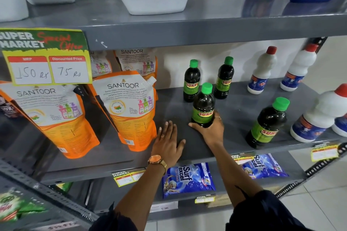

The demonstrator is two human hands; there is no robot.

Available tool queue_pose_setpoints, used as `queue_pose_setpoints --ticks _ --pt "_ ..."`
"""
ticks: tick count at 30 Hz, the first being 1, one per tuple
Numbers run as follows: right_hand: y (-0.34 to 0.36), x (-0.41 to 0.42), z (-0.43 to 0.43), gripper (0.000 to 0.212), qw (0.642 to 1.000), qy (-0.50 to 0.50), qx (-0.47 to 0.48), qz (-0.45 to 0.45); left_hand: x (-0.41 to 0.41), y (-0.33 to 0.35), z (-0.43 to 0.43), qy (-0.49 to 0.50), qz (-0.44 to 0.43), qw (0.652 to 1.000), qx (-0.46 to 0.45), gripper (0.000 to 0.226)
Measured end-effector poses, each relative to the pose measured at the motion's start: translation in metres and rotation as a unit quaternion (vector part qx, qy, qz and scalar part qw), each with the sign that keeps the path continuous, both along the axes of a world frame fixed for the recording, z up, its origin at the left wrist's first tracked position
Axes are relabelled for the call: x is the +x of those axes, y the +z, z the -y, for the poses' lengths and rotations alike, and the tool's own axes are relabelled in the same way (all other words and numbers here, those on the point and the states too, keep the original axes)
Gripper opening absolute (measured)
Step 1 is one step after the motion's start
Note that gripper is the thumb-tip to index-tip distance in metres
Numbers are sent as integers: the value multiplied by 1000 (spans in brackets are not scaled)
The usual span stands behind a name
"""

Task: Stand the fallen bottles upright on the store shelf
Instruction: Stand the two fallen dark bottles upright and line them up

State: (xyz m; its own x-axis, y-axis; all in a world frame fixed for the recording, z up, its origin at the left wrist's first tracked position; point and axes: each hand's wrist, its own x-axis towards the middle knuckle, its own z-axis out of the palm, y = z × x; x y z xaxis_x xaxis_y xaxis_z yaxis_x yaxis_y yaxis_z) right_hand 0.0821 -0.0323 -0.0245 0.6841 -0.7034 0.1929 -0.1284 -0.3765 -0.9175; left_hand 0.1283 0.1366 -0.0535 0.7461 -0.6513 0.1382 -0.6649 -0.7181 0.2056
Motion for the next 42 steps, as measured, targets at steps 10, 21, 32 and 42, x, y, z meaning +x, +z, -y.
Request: queue_pose_setpoints --ticks 10,21,32,42 --pt "-1 -9 3 70 999 34 -5 3 0 1 1 7 -15 1000 12 83" --pt "-3 -52 14 68 990 128 -2 -57 3 0 0 7 -20 1000 12 77" --pt "-8 -91 1 76 983 167 26 -74 -5 10 -3 4 -79 997 -22 72" --pt "-10 -173 39 64 989 -137 27 54 -55 17 25 39 -230 956 -177 117"
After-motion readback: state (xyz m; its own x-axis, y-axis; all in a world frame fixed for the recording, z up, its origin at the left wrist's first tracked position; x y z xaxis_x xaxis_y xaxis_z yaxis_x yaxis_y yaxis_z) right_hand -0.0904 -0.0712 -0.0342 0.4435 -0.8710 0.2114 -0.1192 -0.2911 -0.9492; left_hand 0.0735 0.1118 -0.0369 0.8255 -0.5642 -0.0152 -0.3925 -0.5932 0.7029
